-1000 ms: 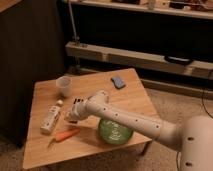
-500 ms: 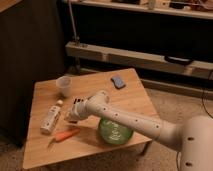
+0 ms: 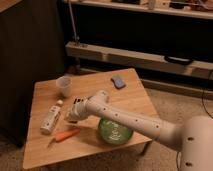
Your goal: Place the white sponge in the ceramic bowl
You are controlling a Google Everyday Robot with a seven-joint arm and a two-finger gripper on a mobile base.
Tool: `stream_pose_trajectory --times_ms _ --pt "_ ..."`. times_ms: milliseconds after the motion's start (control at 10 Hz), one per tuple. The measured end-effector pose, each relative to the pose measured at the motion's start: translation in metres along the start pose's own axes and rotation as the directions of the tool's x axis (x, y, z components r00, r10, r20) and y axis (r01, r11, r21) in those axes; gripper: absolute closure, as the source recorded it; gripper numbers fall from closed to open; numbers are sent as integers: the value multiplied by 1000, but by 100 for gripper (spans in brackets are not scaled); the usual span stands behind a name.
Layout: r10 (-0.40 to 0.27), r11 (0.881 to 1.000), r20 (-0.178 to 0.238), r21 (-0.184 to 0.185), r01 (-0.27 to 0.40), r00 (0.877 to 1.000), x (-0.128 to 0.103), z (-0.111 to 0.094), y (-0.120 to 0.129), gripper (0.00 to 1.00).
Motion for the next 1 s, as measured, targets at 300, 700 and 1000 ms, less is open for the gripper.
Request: stream_pose_trajectory --times_ms 300,700,1000 --pt "0 1000 0 0 0 1000 0 0 0 96" --pt "-1 1000 -2 -4 1 1000 1 -1 0 96" --pt "-34 992 -21 -126 31 999 12 -25 3 96"
